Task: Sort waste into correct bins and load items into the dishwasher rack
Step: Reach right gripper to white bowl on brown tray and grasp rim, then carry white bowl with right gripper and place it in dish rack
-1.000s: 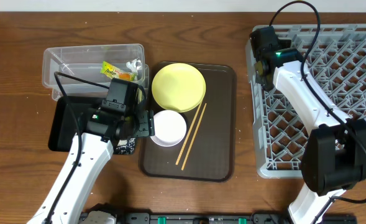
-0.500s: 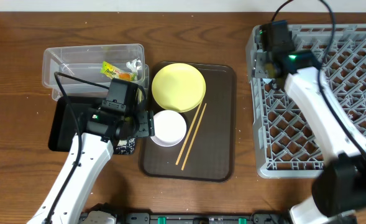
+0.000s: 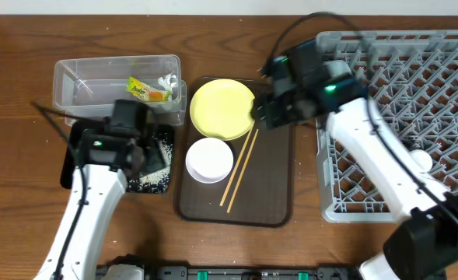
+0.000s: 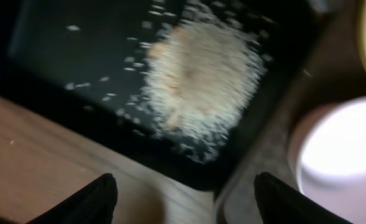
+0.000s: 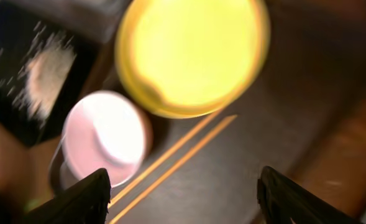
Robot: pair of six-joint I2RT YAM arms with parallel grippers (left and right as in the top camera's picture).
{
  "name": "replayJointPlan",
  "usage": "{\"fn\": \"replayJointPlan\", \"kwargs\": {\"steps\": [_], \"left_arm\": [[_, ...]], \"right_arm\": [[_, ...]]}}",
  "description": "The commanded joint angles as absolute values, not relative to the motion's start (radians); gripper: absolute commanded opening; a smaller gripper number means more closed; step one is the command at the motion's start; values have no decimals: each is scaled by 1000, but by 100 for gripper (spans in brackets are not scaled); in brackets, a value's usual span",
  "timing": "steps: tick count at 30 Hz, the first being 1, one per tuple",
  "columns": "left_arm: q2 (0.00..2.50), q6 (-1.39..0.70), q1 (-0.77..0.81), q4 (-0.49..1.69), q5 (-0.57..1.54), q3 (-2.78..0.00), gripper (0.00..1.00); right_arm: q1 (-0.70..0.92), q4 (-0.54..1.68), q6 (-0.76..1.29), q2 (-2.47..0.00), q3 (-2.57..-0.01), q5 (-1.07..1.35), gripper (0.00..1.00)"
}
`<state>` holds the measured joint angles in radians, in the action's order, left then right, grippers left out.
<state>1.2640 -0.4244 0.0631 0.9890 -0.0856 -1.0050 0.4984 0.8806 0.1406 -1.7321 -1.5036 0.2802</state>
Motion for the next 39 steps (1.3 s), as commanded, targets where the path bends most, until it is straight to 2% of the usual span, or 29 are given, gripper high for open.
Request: {"fn": "replayJointPlan", "kwargs": {"steps": [1,2,3,10,14,17,22,27,33,39], "left_arm": [[1261,-451,-24,995,-117,-1012,74],[1261,-451,-53,995,-117,-1012,79],[1261,-451,-78,995,-117,-1012,80],[1261,-451,-170,1008,-117,-1012,83],[1261,-451,-170,1009,-117,-1012,83],[1261,-451,-170,1009,-117,-1012,83],[1261,-451,-170,1010,-113,-1012,83],[1261,-451,-170,1011,-113,-1012,84],[1261,-451,-170,1010,-113,-1012,83],[1261,-451,-170,1009,-113,-1012,84]], "right_arm": [[569,890,154,-1787,-1489,319,74],[587,891,160,-1803,-1489,318,73],[606,891,168,-1824,-1489,318,72],[693,884,294,-1959,-1489,211,60],[709,861,345,-2024,-1489,173,45],[710,840,345,-2051,-1489,172,40],[710,822,345,-2063,-1489,167,16],[701,812,345,-2059,-1491,165,3],[646,823,344,-1990,-1493,133,1],[549,827,311,-1805,-1493,54,1]]}}
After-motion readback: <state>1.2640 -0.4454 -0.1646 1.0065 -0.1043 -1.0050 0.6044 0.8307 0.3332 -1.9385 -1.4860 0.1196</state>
